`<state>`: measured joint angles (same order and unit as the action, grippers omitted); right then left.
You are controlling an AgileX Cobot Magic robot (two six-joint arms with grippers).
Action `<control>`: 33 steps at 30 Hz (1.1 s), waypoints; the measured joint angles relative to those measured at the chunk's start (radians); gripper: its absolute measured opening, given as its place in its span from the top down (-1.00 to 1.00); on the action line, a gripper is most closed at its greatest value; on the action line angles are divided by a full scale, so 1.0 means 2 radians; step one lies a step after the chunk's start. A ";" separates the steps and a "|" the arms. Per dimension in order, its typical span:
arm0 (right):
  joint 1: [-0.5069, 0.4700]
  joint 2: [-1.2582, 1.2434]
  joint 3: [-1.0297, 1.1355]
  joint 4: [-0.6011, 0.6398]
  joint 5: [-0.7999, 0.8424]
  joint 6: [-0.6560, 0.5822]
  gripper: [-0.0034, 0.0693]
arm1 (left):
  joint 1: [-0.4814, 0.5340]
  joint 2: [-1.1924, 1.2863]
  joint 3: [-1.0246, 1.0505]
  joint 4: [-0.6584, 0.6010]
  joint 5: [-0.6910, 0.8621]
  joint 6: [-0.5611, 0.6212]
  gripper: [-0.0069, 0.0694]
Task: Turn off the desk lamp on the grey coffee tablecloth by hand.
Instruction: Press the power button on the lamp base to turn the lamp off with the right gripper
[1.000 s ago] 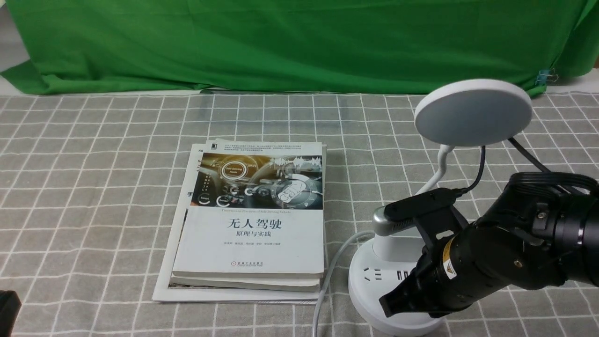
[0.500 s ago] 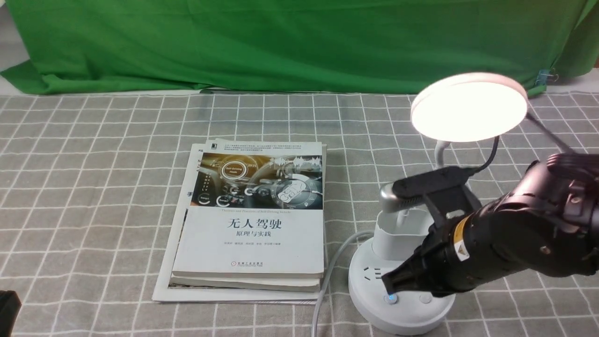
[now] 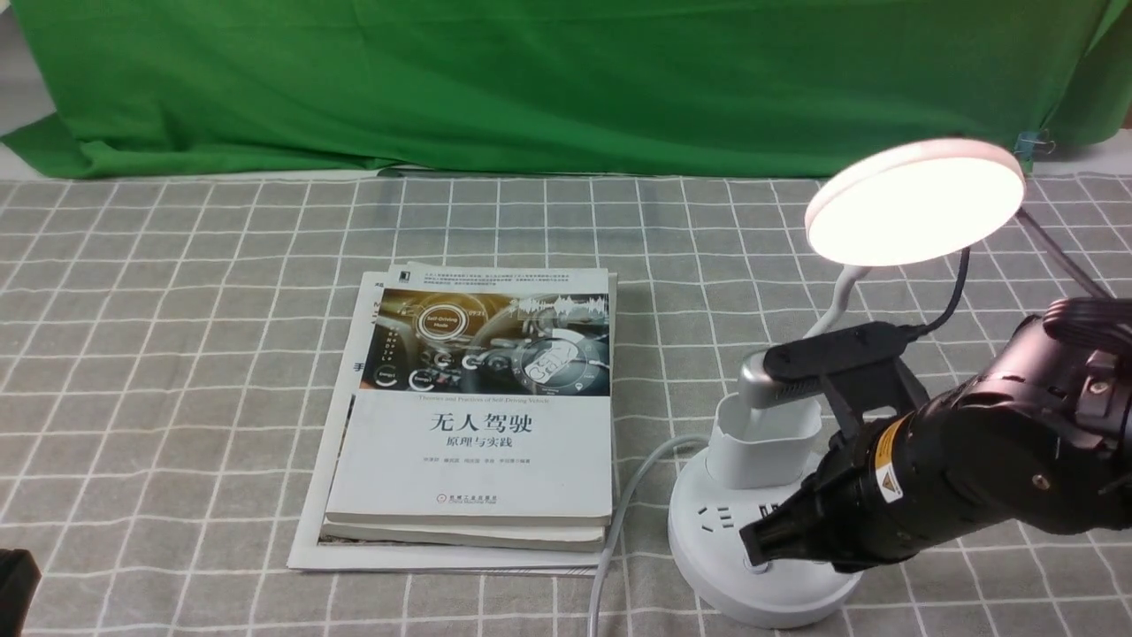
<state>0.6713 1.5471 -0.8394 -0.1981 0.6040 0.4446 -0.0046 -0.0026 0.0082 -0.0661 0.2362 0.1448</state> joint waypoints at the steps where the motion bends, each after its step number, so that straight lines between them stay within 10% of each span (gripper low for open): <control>1: 0.000 0.001 0.002 0.000 -0.002 0.001 0.84 | 0.000 0.000 0.000 0.000 0.000 0.000 0.82; 33: 0.000 -0.069 0.055 0.024 -0.046 0.055 0.84 | 0.000 0.000 0.000 0.000 0.000 0.000 0.82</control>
<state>0.6713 1.4100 -0.7290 -0.1510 0.5114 0.5545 -0.0046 -0.0026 0.0082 -0.0654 0.2362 0.1448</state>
